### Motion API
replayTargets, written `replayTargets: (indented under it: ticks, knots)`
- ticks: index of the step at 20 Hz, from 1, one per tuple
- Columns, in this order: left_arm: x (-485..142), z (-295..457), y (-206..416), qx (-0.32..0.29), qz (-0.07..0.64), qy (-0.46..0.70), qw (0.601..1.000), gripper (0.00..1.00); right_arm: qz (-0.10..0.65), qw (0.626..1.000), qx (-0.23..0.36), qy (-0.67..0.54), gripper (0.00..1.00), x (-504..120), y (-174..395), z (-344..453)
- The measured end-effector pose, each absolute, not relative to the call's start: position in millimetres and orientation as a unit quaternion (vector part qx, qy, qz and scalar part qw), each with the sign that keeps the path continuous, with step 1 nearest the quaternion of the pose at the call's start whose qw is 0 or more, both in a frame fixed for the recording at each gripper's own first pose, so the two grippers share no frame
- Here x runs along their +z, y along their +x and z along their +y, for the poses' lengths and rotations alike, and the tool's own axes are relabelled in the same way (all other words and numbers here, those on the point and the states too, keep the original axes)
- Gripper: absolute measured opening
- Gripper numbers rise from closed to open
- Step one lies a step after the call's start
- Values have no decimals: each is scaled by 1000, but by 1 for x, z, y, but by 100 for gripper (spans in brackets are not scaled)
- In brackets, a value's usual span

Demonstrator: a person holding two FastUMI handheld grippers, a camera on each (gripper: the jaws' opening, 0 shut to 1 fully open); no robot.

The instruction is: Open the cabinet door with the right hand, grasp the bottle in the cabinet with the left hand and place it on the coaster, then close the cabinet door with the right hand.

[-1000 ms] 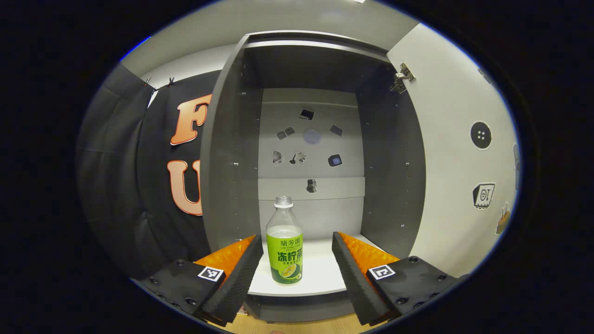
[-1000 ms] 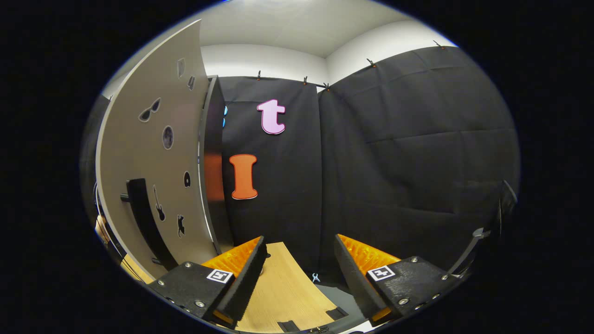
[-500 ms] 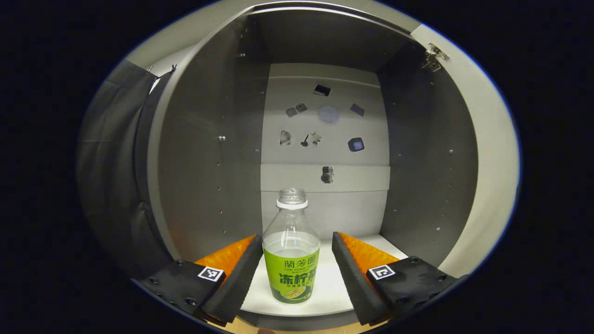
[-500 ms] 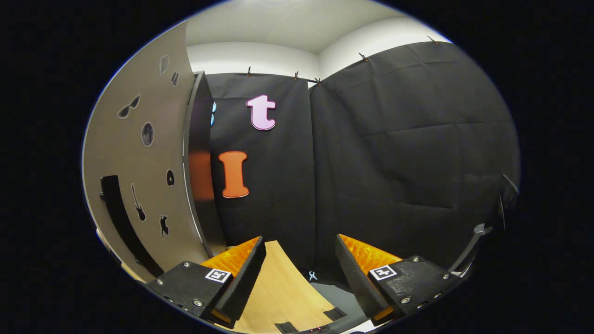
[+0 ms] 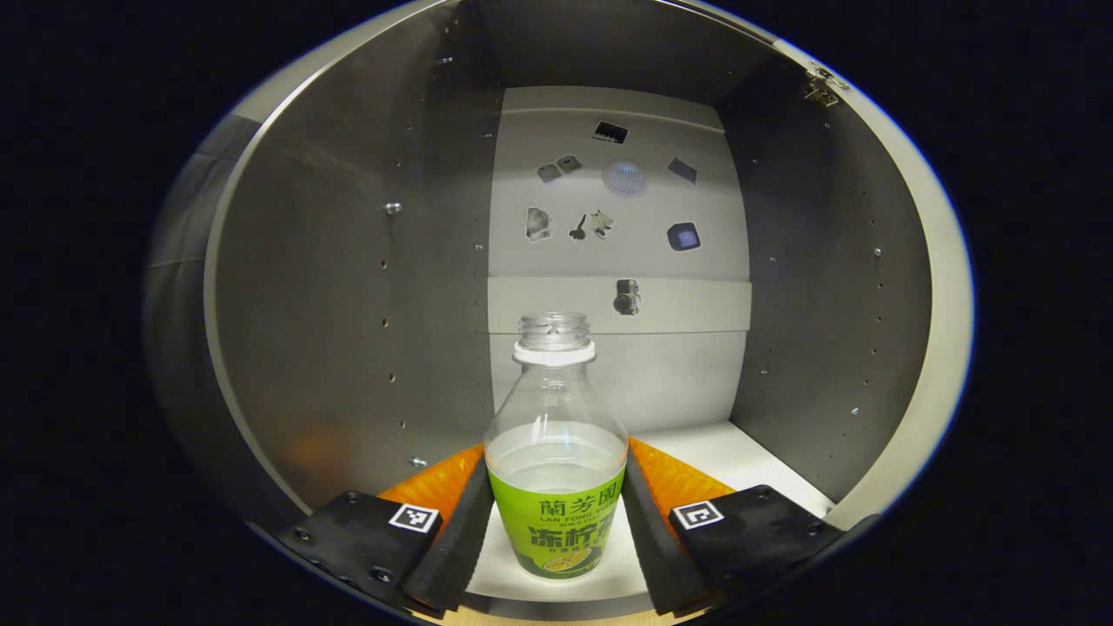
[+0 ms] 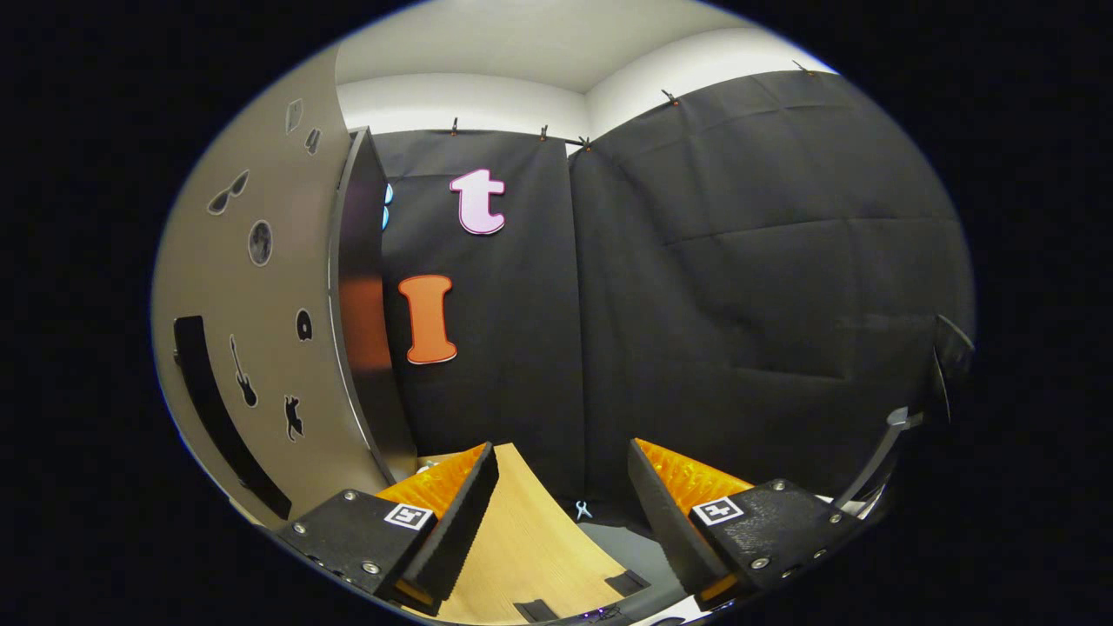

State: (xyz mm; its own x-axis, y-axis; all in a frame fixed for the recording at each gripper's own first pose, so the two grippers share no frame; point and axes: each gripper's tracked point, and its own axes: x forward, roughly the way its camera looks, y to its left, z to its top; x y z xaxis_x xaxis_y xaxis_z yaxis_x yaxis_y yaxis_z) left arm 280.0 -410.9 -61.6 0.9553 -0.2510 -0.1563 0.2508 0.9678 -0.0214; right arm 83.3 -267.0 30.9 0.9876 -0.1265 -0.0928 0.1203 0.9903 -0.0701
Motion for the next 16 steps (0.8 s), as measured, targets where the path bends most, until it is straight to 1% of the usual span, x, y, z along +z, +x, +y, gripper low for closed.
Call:
replayTargets:
  ticks: [1, 2, 6, 8, 9, 11, 13, 14, 15, 16]
  knots:
    - [-59, -414, 272, -134, 80, -9, 988, 82, 48, 996, -62, -32, 98, 32, 82, -267]
    - [-56, -415, 264, -138, 78, -12, 987, 83, 47, 997, -61, -31, 93, 33, 82, -266]
    - [-52, -415, 232, -156, 81, -14, 984, 81, 46, 997, -50, -31, 93, 31, 85, -262]
    - [-51, -410, 214, -164, 84, -24, 983, 82, 46, 997, -44, -34, 93, 31, 87, -260]
    - [-50, -406, 206, -165, 85, -27, 982, 81, 46, 997, -42, -36, 93, 31, 86, -259]
    - [-51, -394, 188, -166, 86, -33, 982, 83, 47, 998, -37, -37, 93, 30, 87, -257]
    - [-53, -381, 176, -162, 88, -35, 982, 81, 49, 998, -31, -36, 93, 29, 89, -255]
    - [-54, -373, 170, -158, 87, -34, 983, 82, 49, 998, -27, -36, 98, 29, 89, -253]
    - [-57, -363, 162, -152, 88, -31, 984, 82, 49, 998, -24, -36, 93, 29, 90, -251]
    - [-61, -352, 157, -142, 88, -27, 986, 82, 48, 998, -20, -36, 98, 30, 91, -248]
